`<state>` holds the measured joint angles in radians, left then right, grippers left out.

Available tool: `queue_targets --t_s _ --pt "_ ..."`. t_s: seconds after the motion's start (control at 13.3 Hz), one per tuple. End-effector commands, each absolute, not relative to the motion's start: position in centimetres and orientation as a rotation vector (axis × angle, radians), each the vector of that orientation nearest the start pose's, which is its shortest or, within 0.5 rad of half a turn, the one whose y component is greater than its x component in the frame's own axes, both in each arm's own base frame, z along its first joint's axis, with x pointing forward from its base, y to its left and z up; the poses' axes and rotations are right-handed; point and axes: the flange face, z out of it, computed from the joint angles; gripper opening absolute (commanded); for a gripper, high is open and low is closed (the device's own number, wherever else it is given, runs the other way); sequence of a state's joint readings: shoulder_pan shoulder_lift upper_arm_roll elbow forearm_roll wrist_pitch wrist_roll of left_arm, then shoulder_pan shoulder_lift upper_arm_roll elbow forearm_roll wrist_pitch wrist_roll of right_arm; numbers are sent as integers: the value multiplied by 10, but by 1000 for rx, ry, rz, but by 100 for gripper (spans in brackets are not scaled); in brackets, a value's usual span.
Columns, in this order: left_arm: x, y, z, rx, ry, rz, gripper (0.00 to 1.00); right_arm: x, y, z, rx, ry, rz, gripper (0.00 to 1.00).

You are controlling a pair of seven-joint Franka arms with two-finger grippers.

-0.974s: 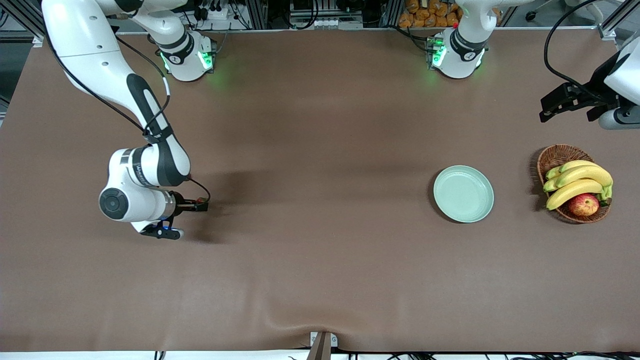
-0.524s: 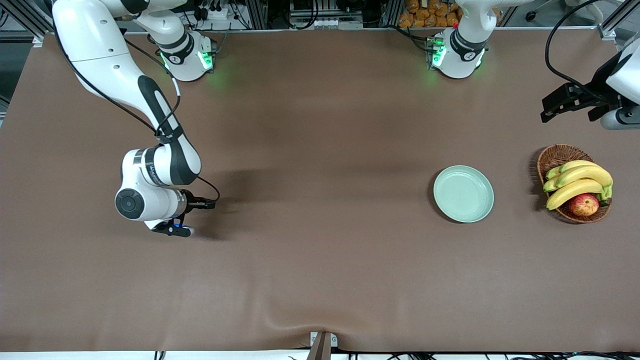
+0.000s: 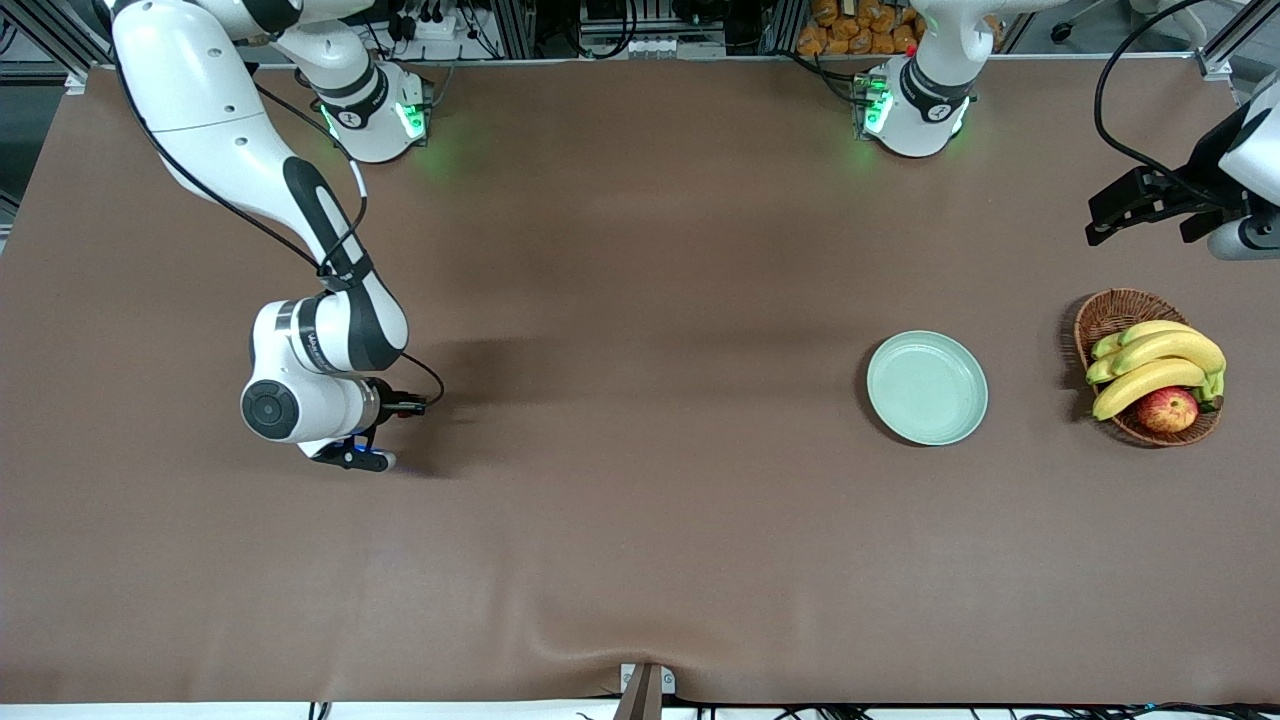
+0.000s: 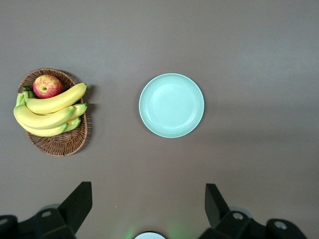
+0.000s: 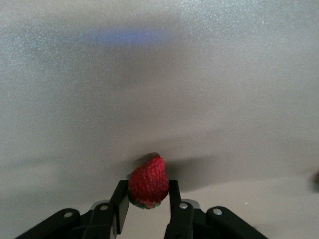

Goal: Collect all strawberries into plate
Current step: 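Grasp one strawberry with the right gripper and lift it, then carry the strawberry toward the plate and release it mid-table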

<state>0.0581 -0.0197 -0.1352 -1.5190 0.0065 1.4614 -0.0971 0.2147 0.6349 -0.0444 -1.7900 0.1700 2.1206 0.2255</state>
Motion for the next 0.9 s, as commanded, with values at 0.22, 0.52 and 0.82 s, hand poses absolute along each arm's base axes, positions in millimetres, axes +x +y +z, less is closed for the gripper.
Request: queue_targets --t_s 0.22,0.52,0.82 --pt "537 -35 654 -3143 -47 30 100 641 144 224 -3047 206 297 0" --pt "537 -34 654 -3143 -50 30 100 633 262 254 -2891 359 272 0" --pt "537 -35 653 -3143 -45 34 100 590 367 238 -2728 363 306 0"
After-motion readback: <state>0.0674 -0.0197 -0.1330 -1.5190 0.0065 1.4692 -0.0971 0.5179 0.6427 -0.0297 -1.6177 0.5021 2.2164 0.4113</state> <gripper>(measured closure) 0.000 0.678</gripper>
